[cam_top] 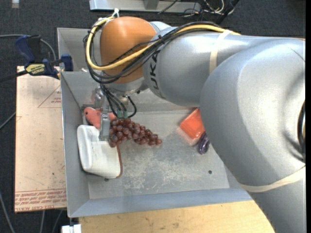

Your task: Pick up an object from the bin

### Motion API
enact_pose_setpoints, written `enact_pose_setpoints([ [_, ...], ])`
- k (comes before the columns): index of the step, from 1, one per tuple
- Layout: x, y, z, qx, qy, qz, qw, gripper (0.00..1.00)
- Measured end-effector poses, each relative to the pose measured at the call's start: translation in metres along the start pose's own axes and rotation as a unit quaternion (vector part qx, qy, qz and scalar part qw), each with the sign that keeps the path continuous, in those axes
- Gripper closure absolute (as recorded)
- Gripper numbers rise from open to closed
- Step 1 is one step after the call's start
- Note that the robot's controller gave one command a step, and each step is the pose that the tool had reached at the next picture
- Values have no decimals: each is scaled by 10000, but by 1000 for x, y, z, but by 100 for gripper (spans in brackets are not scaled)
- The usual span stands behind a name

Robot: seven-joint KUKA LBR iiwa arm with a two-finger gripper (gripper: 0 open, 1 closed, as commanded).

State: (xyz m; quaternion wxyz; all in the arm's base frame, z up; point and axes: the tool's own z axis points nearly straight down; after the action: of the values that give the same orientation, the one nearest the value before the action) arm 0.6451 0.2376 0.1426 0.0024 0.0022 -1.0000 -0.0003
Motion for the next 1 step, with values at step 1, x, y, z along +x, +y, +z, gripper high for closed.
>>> enact_pose_setpoints([
  [1,-1,-1,-5,-6,-29,14,10000,0],
])
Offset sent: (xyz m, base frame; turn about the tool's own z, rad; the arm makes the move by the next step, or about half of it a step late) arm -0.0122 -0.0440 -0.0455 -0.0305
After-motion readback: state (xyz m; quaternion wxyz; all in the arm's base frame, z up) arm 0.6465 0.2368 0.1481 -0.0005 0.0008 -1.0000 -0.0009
